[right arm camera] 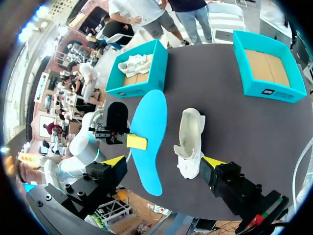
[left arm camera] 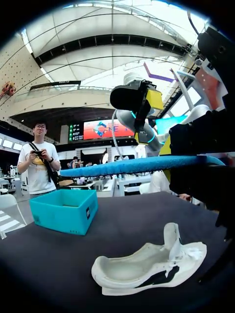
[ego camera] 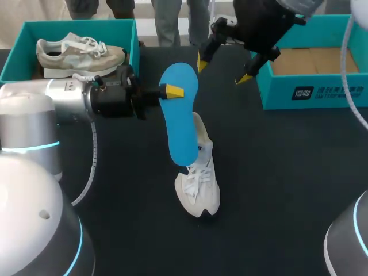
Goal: Take the shoe out of the shoebox, open the shoe tongue, remove and reinsert the insole, then place the shoe into the shoebox
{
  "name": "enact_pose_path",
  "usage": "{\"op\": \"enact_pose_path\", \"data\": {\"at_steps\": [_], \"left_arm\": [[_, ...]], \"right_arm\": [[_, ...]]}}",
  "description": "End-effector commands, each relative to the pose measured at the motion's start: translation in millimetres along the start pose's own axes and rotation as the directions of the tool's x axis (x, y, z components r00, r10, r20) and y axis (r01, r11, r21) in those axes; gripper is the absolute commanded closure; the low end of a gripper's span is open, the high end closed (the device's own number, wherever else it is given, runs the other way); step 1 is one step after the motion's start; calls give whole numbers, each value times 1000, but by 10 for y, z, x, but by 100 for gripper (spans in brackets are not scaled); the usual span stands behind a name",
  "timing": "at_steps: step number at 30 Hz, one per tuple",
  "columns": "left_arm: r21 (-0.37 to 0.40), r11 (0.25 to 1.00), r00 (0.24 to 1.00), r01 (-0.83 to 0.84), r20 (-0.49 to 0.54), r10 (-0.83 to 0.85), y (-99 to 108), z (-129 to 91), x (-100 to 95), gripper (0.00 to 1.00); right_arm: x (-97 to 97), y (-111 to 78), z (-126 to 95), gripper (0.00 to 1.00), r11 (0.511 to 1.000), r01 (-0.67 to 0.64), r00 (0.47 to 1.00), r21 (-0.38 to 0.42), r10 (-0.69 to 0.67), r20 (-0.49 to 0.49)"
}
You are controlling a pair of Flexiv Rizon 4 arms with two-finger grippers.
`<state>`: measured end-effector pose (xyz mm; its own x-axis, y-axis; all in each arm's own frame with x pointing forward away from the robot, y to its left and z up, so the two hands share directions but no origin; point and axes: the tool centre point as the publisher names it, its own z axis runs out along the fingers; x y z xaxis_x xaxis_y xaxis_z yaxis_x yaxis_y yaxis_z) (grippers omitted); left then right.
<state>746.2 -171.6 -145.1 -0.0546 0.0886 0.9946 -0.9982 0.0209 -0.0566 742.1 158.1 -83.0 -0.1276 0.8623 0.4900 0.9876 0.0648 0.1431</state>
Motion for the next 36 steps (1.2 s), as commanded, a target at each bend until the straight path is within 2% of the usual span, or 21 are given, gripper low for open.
{"op": "enact_pose_path", "data": {"at_steps": [1,4,12,22,36], "left_arm": [[0,1000,1000,-1,-2,1,0,3,-8,100],[0,1000,1000,-1,-2,1,0,3,-8,100],[0,1000,1000,-1,-2,1,0,3,-8,100],[0,1000,1000,-1,-2,1,0,3,-8,100],[0,1000,1000,-1,-2,1,0,3,-8,100]], "right_arm": [[-94,-27,65,0,999,-17,882,-28,1,-471],[-121,-30,103,0,1000,-23,881,-22,10,-474],[-104,-20,186,0,999,-15,812,-51,-17,-583],[-159,-79,291,0,998,-36,760,-53,-7,-649],[-242,-90,360,0,998,-46,757,-31,15,-653]]}}
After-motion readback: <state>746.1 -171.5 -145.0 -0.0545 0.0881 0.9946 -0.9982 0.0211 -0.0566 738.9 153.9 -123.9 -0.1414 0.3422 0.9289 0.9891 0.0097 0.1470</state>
